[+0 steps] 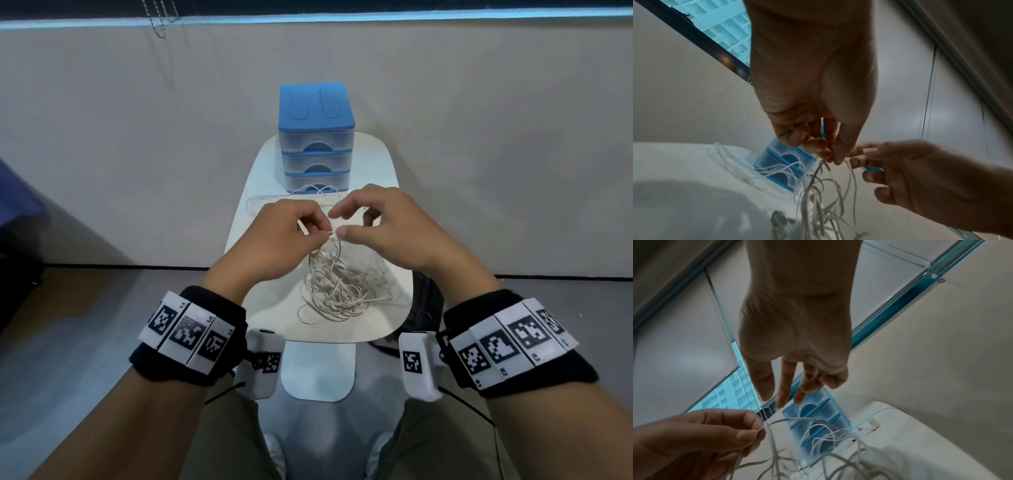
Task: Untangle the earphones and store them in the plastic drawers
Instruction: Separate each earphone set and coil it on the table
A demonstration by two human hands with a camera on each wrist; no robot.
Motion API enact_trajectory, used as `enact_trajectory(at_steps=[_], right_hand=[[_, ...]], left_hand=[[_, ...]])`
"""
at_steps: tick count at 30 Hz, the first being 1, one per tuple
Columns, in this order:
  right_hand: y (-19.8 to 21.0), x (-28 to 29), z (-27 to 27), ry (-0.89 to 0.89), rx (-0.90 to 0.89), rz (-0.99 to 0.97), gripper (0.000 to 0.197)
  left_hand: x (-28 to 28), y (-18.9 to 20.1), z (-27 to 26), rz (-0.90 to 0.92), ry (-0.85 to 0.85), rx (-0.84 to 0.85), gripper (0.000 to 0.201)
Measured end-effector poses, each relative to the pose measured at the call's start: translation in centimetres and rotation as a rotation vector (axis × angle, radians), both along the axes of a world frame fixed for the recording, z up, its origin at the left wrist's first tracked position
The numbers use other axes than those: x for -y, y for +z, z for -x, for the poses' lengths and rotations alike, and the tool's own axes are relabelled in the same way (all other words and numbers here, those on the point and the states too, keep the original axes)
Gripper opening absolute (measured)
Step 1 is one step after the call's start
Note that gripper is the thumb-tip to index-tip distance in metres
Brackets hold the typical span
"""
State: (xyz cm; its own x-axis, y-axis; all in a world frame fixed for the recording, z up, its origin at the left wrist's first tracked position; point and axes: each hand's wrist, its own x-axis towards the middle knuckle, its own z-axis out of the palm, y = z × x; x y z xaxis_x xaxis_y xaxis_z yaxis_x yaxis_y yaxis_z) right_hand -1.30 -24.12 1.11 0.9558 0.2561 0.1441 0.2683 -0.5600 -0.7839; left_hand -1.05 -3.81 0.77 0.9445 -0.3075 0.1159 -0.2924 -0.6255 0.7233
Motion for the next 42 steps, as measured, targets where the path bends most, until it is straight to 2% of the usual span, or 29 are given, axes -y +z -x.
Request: enact_trajectory(at_steps=[3, 6, 9, 11, 13, 16, 17, 22, 26, 28, 31, 34, 38, 40, 42], right_hand=[[-0.2, -0.6, 0.0, 0.042, -0.014, 0.061, 0.007], [-1.1, -0.4, -0.1, 0.008, -0.042, 0.101, 0.009], [-1.5, -0.2, -0.1, -0.041, -0.07, 0.116, 0.005], [-1.2, -0.1, -0.1, -0.087, -0.043, 0.058, 0.016], [-0.4, 0.0, 0.0, -0.11, 0.0, 0.011, 0.025], [1.1, 0.0, 0.1, -0.106, 0.021, 0.001, 0.009], [1.6, 0.0, 0.2, -0.105, 0.006, -0.018, 0.011], [4.2, 0.3, 0.5, -0.067, -0.074, -0.342, 0.016], [4.7, 0.7, 0.5, -0.097, -0.069, -0.471, 0.032], [4.9, 0.7, 0.7, -0.123, -0.061, -0.475, 0.036], [4.5, 1.5, 0.9, -0.151, -0.04, -0.573, 0.02], [3.7, 2.2, 1.0, -0.137, -0.042, -0.726, 0.038], [2.7, 2.0, 0.8, -0.21, -0.108, -0.666, 0.04], [2.0, 1.9, 0.5, -0.227, -0.11, -0.56, 0.035], [1.3, 2.0, 0.2, -0.232, -0.112, -0.452, 0.029]], left_hand=[[-0.3, 0.8, 0.0, 0.059, 0.006, 0.033, 0.012], [-0.6, 1.4, -0.2, 0.267, 0.035, 0.046, 0.006], [-0.6, 1.6, -0.2, 0.376, 0.06, 0.088, 0.002], [-0.3, 1.5, -0.2, 0.386, 0.049, 0.087, 0.002], [-0.1, 1.4, -0.2, 0.365, 0.027, 0.085, 0.003], [0.1, 1.2, -0.3, 0.353, 0.009, 0.1, 0.003], [0.1, 1.1, -0.3, 0.345, 0.014, 0.106, 0.003], [0.3, -0.3, -0.5, 0.246, -0.017, 0.054, 0.005], [0.1, -1.2, -0.6, 0.217, -0.011, 0.037, 0.006], [-0.2, -1.2, -0.6, 0.21, -0.004, 0.031, 0.005], [-1.2, -1.5, -0.5, 0.21, 0.043, -0.031, 0.008], [-2.6, -1.8, -0.2, 0.053, 0.048, -0.14, 0.011], [-3.2, -1.7, 0.6, -0.217, -0.107, -0.261, 0.01], [-2.7, -2.0, 0.9, -0.252, -0.148, -0.275, 0.01], [-1.8, -2.6, 1.2, -0.208, -0.141, -0.257, 0.012]])
